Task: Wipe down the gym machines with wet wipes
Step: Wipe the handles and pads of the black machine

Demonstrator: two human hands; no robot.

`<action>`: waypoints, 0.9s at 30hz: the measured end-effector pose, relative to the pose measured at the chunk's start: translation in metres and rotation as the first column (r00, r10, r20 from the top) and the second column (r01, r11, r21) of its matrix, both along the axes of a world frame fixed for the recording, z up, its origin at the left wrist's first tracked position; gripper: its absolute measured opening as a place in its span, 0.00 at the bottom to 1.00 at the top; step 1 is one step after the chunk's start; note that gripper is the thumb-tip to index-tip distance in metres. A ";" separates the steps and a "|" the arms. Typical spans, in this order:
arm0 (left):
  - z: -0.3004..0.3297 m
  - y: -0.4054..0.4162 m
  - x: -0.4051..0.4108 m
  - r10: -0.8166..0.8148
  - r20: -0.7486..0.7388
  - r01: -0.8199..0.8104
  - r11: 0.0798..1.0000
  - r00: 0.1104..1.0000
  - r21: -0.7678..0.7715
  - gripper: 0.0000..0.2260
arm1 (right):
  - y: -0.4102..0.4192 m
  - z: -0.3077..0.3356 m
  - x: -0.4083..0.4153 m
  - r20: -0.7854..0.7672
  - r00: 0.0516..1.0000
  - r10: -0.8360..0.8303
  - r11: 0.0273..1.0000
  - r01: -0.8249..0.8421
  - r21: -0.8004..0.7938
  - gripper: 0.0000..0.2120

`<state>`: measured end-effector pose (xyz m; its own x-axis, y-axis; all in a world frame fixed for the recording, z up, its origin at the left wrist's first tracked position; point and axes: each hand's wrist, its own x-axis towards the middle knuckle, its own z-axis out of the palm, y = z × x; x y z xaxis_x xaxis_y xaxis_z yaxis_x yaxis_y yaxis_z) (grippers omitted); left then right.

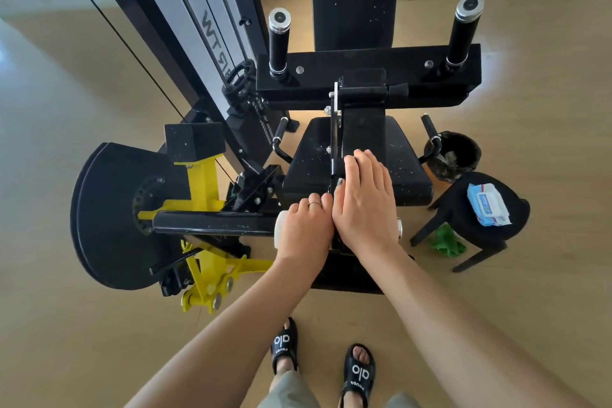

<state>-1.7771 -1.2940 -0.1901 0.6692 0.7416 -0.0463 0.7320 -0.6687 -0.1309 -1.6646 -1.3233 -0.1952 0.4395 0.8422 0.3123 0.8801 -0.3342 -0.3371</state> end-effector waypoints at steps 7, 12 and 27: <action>-0.019 0.014 -0.014 -0.109 0.165 0.096 0.992 0.980 0.080 0.14 | -0.001 -0.001 0.002 -0.008 1.000 0.007 1.000 -0.007 0.000 0.20; 0.000 0.054 -0.071 -0.048 0.089 0.050 0.999 0.995 -0.021 0.14 | -0.002 -0.001 0.003 0.014 1.000 0.021 1.000 -0.021 -0.021 0.21; -0.004 0.018 -0.025 -0.030 0.070 0.030 1.000 0.997 0.010 0.12 | 0.000 0.001 -0.003 0.048 0.999 -0.010 0.999 0.012 -0.050 0.22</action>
<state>-1.8021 -1.2757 -0.1944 0.6925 0.7214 0.0079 0.7192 -0.6895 -0.0857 -1.6677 -1.3228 -0.1937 0.4345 0.8527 0.2901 0.8909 -0.3597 -0.2773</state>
